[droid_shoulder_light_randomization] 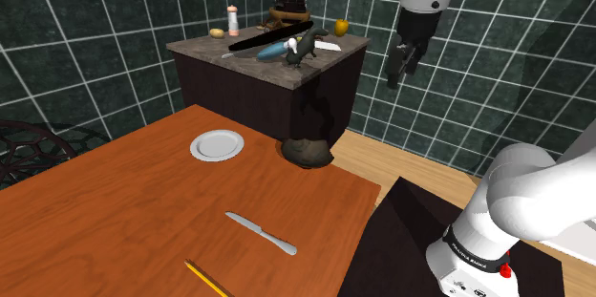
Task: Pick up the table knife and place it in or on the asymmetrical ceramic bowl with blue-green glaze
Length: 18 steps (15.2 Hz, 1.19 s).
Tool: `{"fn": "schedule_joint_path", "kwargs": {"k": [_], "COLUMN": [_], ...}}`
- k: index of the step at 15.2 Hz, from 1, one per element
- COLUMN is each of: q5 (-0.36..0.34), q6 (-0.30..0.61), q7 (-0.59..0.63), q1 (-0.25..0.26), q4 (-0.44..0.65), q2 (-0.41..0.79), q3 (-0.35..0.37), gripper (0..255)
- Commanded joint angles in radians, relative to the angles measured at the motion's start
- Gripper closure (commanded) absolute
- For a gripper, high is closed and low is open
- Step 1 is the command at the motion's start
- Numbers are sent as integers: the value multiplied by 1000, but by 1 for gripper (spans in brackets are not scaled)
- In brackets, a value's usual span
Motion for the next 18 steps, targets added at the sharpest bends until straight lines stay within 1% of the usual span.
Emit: {"fn": "schedule_joint_path", "kwargs": {"k": [1, 10, 18], "q5": [0, 88, 146], "q6": [0, 205, 386], "q7": [0, 91, 162], "q1": [0, 49, 90], "q4": [0, -87, -92], "q2": [0, 172, 389], "q3": [0, 80, 155], "gripper": [0, 0, 0]}}
